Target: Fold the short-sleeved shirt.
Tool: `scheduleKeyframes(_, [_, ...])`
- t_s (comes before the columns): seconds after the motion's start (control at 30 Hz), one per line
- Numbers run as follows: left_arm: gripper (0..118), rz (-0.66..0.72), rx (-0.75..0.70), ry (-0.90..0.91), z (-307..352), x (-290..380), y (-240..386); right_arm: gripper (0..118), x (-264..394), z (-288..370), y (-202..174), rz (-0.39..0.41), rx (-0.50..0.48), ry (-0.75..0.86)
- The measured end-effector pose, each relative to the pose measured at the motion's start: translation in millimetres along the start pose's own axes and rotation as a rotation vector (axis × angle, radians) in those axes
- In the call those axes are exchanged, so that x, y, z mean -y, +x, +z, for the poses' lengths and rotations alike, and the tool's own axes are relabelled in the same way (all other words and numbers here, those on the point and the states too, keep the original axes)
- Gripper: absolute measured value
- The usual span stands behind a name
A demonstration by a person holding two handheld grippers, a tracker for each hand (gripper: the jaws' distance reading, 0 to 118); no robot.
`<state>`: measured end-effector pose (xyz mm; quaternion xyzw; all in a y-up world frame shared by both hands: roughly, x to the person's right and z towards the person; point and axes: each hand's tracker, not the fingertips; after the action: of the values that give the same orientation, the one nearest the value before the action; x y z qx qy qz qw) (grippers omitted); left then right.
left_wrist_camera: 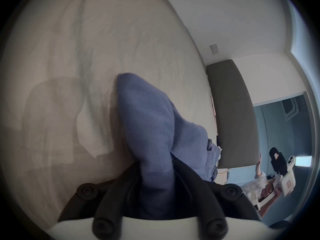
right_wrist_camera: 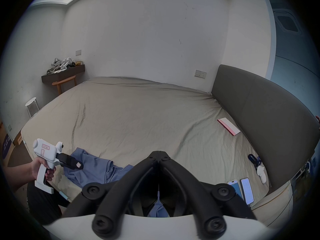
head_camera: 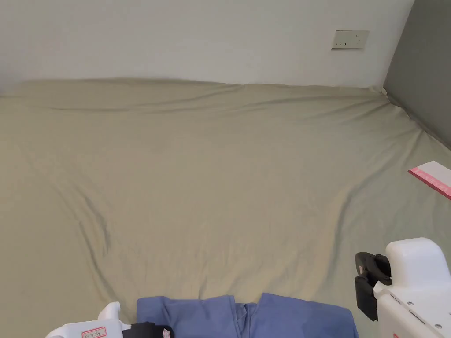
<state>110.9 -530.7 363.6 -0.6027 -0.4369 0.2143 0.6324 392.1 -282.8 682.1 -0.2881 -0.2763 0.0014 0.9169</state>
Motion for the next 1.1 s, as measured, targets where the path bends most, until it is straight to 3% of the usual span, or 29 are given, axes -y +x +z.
scheduleKeyframes(0.07, [10,-0.085,-0.125,0.023,8,-9,5,2,-1,1,0,0.005,0.001,0.001])
scheduleKeyframes(0.17, [10,-0.223,-0.194,0.041,18,-9,19,2,-4,1,0,0.013,0.001,0.002])
scheduleKeyframes(0.3, [10,-0.205,-0.178,0.071,42,-14,23,2,-8,2,-1,0.016,-0.001,0.011])
scheduleKeyframes(0.47, [10,-0.207,-0.296,0.179,95,-30,10,2,-10,4,-4,0.022,-0.014,0.022])
scheduleKeyframes(0.77, [10,-0.353,-0.683,0.332,194,-49,32,2,-10,5,-8,0.027,-0.025,0.025])
scheduleKeyframes(0.93, [10,-0.433,-0.623,0.291,181,-44,75,2,-9,2,-11,0.026,-0.035,0.022])
scheduleKeyframes(1.1, [10,-0.510,-0.544,0.201,127,-29,119,2,-9,3,-12,0.029,-0.042,0.022])
